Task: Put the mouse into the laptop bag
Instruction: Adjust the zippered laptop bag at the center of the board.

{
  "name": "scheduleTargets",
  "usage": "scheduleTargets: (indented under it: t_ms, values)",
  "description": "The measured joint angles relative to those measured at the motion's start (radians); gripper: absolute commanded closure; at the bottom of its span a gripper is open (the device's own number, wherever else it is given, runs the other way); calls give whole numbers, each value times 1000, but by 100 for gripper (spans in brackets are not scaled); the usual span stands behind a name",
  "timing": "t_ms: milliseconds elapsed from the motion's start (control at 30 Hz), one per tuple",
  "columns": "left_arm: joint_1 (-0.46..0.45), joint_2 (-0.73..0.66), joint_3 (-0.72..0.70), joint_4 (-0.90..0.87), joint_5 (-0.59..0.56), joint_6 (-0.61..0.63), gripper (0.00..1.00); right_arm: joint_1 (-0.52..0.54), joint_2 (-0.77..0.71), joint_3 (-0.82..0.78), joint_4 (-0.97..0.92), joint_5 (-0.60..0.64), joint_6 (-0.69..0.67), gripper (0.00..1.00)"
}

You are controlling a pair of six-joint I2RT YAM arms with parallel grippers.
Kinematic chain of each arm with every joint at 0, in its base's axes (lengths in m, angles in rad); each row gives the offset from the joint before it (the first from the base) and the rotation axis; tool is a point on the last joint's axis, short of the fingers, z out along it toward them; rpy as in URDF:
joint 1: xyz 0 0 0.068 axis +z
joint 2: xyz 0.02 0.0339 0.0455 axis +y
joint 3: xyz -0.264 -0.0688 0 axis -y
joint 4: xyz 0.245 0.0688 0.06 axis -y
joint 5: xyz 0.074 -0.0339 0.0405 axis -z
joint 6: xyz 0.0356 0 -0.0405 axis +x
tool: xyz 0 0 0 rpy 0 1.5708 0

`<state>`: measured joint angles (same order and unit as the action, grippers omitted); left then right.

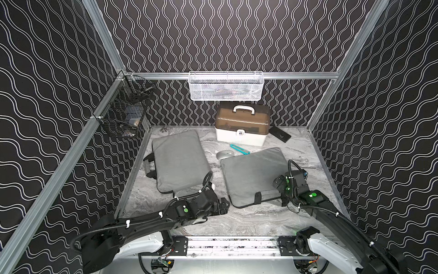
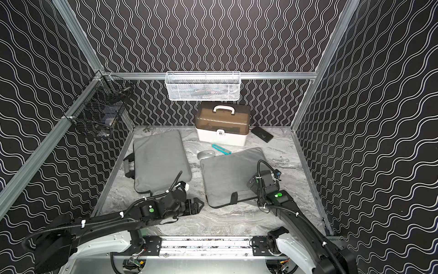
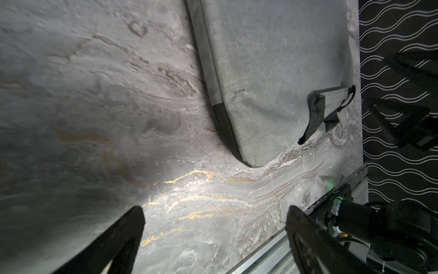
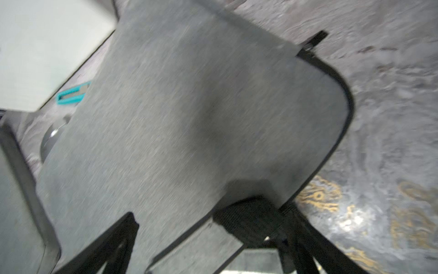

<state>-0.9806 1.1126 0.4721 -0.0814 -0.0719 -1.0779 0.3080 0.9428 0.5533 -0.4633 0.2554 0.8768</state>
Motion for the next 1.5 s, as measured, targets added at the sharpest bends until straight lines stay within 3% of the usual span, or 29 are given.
scheduleTargets:
  t_ms: [233,333,533,733,1000,1133,1300,1400,1500]
  values:
    - [-60,253,108,141,-35,-18,10,-301,174,78,55,-72,-100,0]
    - [-60,333,172,155,-55,-14,12,-370,250,83,93,-147,-132,0]
    - [-24,424,291,141,-106,35,14,-384,296,23,157,-322,-159,2]
    - [87,549,391,113,-107,99,15,-378,186,-79,197,-443,-143,3]
    - [240,756,570,151,-63,194,17,-250,119,-134,199,-554,-101,4]
    - [277,769,595,145,-29,214,14,-128,106,-127,183,-563,-77,3]
    - [322,706,549,108,-34,204,13,-105,53,-64,105,-515,-78,0]
    - [336,653,500,76,-45,189,13,-156,6,-15,51,-439,-96,0]
    - [339,573,436,39,-38,185,10,-292,22,45,15,-397,-111,0]
